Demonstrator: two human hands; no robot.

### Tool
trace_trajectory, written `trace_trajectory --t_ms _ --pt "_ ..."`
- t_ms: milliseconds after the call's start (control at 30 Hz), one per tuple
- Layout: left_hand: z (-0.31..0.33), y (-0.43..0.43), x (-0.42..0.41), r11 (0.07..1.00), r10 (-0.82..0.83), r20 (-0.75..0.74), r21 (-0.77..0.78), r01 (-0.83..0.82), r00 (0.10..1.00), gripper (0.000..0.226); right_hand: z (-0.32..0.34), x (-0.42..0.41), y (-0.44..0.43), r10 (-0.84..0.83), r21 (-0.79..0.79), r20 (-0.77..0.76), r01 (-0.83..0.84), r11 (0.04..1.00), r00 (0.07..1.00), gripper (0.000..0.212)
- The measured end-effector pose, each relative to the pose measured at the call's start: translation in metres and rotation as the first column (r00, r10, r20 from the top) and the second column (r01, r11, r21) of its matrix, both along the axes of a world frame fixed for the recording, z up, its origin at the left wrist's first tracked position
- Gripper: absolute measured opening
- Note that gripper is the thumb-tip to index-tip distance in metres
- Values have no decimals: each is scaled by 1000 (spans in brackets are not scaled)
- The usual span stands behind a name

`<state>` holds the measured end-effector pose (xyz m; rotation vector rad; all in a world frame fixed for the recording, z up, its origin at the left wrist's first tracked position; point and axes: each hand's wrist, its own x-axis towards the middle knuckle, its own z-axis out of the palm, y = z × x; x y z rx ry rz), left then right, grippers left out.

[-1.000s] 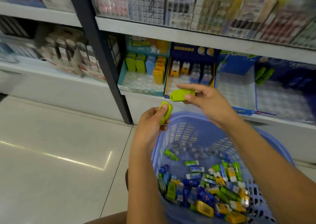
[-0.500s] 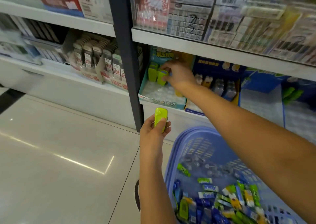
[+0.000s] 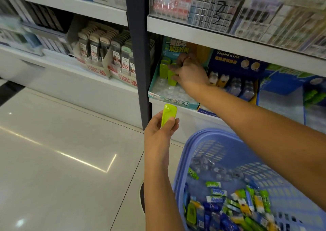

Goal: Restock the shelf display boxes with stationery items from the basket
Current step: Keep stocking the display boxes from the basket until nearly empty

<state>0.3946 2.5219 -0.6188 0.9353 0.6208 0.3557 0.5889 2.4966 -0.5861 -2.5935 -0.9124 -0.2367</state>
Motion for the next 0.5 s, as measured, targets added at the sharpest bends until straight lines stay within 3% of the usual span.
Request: trace_trajectory --t_ms 167,233,300,367,433,500 --pt "5 8 1 999 31 76 -11 -31 997 19 1 1 -8 100 -348 124 -51 936 987 41" --pt "8 10 5 998 68 72 3 -68 995 22 4 -6 -15 117 -405 165 -41 914 979 46" --pt "9 13 10 994 96 46 45 -98 994 31 8 -23 -26 56 -230 134 -25 973 989 48" --pt "9 15 16 990 107 54 89 -112 993 34 16 -41 -35 89 123 -177 -67 990 980 41" --pt "10 17 24 986 78 84 142 -90 993 32 27 -59 -40 283 353 -515 -101 930 809 29" --pt "13 19 32 976 32 108 212 -54 994 29 31 -64 -40 364 401 -607 -123 908 707 27"
